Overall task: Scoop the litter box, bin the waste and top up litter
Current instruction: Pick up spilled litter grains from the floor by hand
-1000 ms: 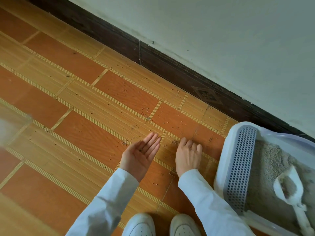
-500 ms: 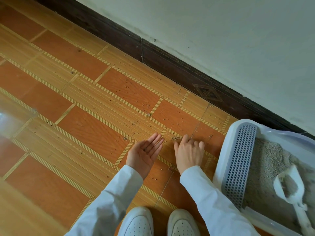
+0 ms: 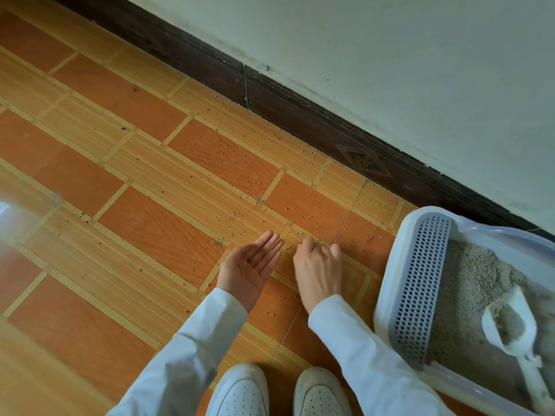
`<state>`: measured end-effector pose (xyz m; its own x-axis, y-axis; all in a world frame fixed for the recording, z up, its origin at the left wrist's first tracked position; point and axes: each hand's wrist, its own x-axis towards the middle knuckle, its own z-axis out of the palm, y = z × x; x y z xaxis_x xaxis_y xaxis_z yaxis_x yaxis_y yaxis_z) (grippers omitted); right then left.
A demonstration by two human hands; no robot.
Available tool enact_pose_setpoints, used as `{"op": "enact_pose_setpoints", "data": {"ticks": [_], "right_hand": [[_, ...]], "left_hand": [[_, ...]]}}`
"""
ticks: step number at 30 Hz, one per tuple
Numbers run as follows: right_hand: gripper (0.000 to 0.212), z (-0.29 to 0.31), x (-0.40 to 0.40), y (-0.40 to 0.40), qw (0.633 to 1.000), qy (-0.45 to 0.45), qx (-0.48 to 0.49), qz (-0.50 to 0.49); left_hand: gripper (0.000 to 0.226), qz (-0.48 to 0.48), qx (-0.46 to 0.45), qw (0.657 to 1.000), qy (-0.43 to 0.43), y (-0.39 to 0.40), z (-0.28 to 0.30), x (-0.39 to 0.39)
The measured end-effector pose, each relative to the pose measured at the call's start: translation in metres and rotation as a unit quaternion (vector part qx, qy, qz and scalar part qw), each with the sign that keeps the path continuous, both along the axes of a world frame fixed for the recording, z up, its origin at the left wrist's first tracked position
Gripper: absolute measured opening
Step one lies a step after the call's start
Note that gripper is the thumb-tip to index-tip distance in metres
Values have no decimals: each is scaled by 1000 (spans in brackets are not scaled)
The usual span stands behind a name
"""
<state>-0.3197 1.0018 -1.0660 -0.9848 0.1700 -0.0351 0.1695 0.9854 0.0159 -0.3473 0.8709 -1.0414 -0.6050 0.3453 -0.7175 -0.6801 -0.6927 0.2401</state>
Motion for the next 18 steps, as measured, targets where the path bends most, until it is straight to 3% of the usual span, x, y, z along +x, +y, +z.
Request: {"op": "enact_pose_setpoints", "data": {"ticks": [3, 5, 9, 12, 15, 18], "right_hand": [[8, 8, 7, -32, 992, 72, -50, 92], [22, 12, 9, -42, 986, 91, -78, 119], [31, 9, 3, -11, 989, 81, -124, 16], [33, -2, -5, 23, 995, 53, -56, -71], [34, -15, -11, 29, 996, 7, 16, -82], [16, -20, -15, 28, 996, -41, 46, -68]], "left_hand": [[43, -27, 1, 1000, -2, 1, -4, 1], [44, -29, 26, 999, -4, 1, -4, 1], [42, 6, 30, 1000, -6, -6, -5, -3], [41, 36, 42, 998, -3, -13, -5, -9], [41, 45, 35, 998, 2, -18, -3, -13], [41, 50, 33, 998, 6, -20, -1, -15]]}}
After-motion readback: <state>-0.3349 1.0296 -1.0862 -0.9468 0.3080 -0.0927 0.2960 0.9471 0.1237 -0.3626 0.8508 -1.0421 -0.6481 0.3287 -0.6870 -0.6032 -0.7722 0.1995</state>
